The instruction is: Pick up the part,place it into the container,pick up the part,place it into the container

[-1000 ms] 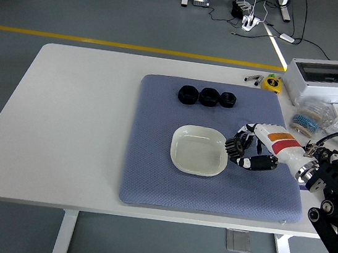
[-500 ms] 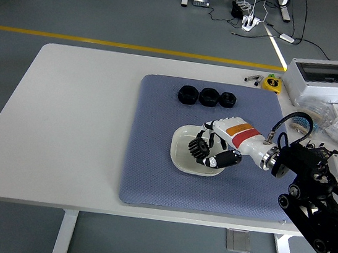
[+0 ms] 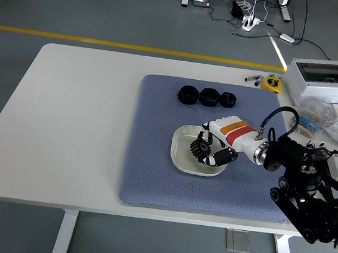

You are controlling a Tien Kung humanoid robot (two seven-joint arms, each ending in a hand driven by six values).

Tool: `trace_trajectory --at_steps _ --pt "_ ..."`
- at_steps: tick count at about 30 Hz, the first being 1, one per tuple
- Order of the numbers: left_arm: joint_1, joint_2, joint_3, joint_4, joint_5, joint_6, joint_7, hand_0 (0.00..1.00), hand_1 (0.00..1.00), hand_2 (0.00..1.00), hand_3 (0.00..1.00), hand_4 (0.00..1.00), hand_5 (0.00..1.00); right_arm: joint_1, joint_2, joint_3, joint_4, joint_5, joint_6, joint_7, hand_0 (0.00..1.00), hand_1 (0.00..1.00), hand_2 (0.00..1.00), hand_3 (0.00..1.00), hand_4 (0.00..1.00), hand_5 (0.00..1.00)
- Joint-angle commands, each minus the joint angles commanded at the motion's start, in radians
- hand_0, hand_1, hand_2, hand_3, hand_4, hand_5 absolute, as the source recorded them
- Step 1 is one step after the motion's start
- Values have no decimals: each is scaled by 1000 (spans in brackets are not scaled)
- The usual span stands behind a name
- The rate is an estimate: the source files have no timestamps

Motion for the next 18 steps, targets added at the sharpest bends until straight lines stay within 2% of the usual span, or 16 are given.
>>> trace_trajectory --at_steps 1,6,7,12,13,18 --pt "0 0 0 0 0 0 0 711 719 755 668 696 680 1 0 0 -1 -6 1 4 142 295 520 612 928 392" --pt "-1 -1 -1 1 0 1 0 711 719 755 668 696 680 3 2 -2 0 -12 -8 19 142 295 520 612 928 392" --pt "-1 -1 -1 1 1 1 0 712 720 755 669 696 679 4 2 -3 0 -11 -12 22 189 326 656 835 998 413" --pt "-1 -3 -4 1 3 2 0 712 720 755 669 696 679 3 1 -3 -4 5 -30 38 189 326 656 835 998 413" --pt "-1 -3 -5 1 3 2 1 711 720 755 669 696 677 3 0 -3 -3 8 -34 40 213 355 697 930 998 487" --pt "-2 -4 -3 1 1 3 0 711 720 755 669 696 677 2 -11 19 14 22 -60 36 213 355 697 930 998 487"
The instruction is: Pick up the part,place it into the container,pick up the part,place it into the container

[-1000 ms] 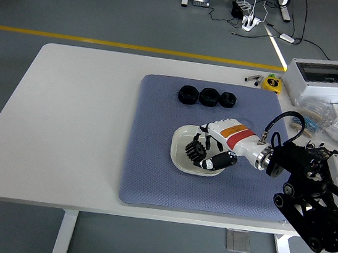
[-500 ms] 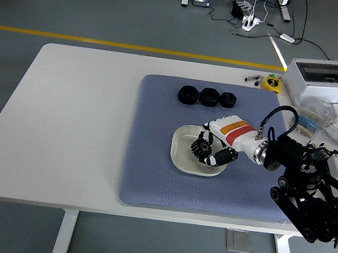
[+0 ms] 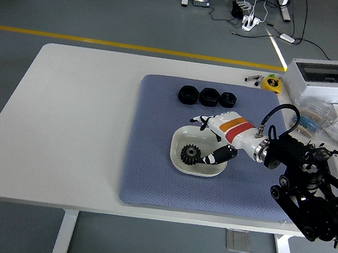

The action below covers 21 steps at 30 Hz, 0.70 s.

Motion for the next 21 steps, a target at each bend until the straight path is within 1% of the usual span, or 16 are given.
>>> trace_trajectory --at_steps 1,4,6,7,9,12,13,18,19,21 --pt "-1 0 0 0 0 0 0 711 721 755 669 696 676 1 -4 10 7 0 -7 -3 214 350 696 922 998 502" --pt "-1 1 1 0 -1 -1 -1 711 721 755 669 696 676 7 -19 40 23 -1 -30 -16 214 350 696 922 998 502" --pt "-1 1 2 0 -2 -1 -1 711 721 755 669 696 676 13 -27 58 22 1 -40 -21 214 350 696 922 998 502" --pt "-1 1 2 0 -2 0 -1 711 720 754 669 696 676 16 -31 63 16 0 -43 -23 209 340 675 829 998 482" --pt "-1 1 2 0 -2 0 -1 711 720 754 669 696 676 25 -40 67 -5 -1 -47 -27 209 340 675 829 998 482" --pt "-1 1 3 0 -4 0 -1 711 720 754 669 696 676 41 -51 54 -66 14 -50 -27 209 340 675 829 998 482" --pt "0 1 2 0 -3 0 0 711 720 755 669 697 676 46 -52 47 -92 23 -50 -26 269 438 666 767 998 474" --pt "0 0 1 0 -1 0 1 711 720 755 669 697 676 64 -49 4 -210 66 -59 -22 269 438 666 767 998 474" --pt "0 0 0 -1 0 0 1 712 720 755 669 697 676 68 -47 -10 -237 82 -64 -20 349 497 666 756 998 470" --pt "-1 -2 -1 -1 2 0 2 712 720 755 669 697 676 72 -44 -31 -275 109 -73 -19 349 497 666 756 998 470"
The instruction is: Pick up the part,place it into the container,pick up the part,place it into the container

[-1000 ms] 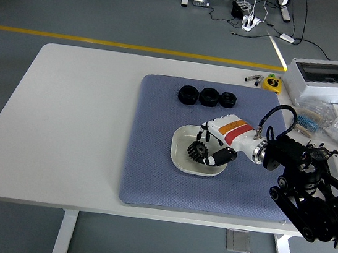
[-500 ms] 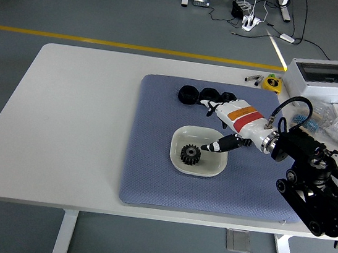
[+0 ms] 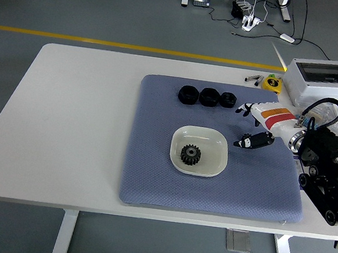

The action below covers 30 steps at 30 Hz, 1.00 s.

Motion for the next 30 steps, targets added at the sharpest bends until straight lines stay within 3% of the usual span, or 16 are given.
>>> trace_trajectory --at_steps 3,5,9,10,30 --pt "-1 -1 0 0 0 1 0 712 720 755 669 697 676 6 8 -36 -57 68 -33 2 349 497 666 756 998 470" --pt "-3 -3 0 -1 2 1 1 711 720 755 668 698 677 8 15 -55 -95 111 -55 -1 335 483 646 705 998 469" --pt "-5 -4 0 -1 2 1 2 711 720 755 668 698 677 10 23 -83 -134 177 -93 -3 335 483 646 705 998 469" --pt "-5 -4 0 -1 3 1 2 711 721 755 669 697 676 11 25 -88 -140 190 -101 -3 281 433 603 634 998 455" --pt "-9 -8 -5 -2 15 1 5 709 720 755 665 695 676 42 69 -203 -205 308 -112 -12 238 399 555 603 975 459"
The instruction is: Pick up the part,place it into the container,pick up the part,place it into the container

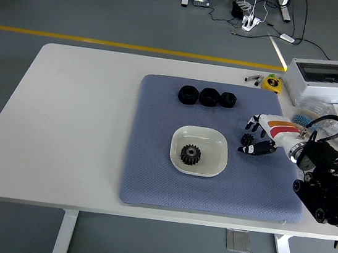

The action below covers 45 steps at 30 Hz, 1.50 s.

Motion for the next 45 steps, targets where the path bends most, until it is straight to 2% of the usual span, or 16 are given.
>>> trace_trajectory --at_steps 3,4,9,15,16,21,22,27,28,45 --pt "-1 0 -4 0 5 -1 1 709 720 755 665 695 676 2 0 -16 -10 16 -3 -2 238 399 555 603 975 459" --pt "-1 0 -7 0 10 -1 2 708 721 755 666 695 676 3 2 -25 -18 27 -6 -4 231 394 544 581 937 452" --pt "-1 0 -14 -1 21 -2 6 708 721 755 666 695 676 3 8 -52 -39 60 -11 -9 231 394 544 581 937 452" --pt "1 0 -16 -1 26 -3 7 708 721 756 665 693 676 1 14 -65 -40 75 -22 -6 217 383 535 569 920 453" --pt "1 0 -17 -1 26 -3 7 708 722 755 664 693 677 0 15 -67 -40 79 -26 -6 190 360 502 550 888 455" --pt "0 0 -18 -2 29 -3 8 708 722 755 664 693 677 0 17 -73 -41 94 -44 -8 190 360 502 550 888 455" --pt "0 0 -16 -2 27 -3 7 707 721 754 664 691 677 1 17 -75 -42 98 -49 -8 162 345 487 536 849 463" --pt "-3 0 -13 -2 24 -3 6 707 721 754 664 691 677 3 13 -81 -44 115 -63 -10 162 345 487 536 849 463" --pt "-3 0 -13 -2 23 -3 6 708 721 754 664 691 677 2 12 -82 -44 118 -65 -10 129 309 470 530 796 486" --pt "-6 -1 -5 -2 10 -1 4 708 722 755 664 691 678 -3 15 -101 -50 153 -61 -10 98 289 460 528 810 486"
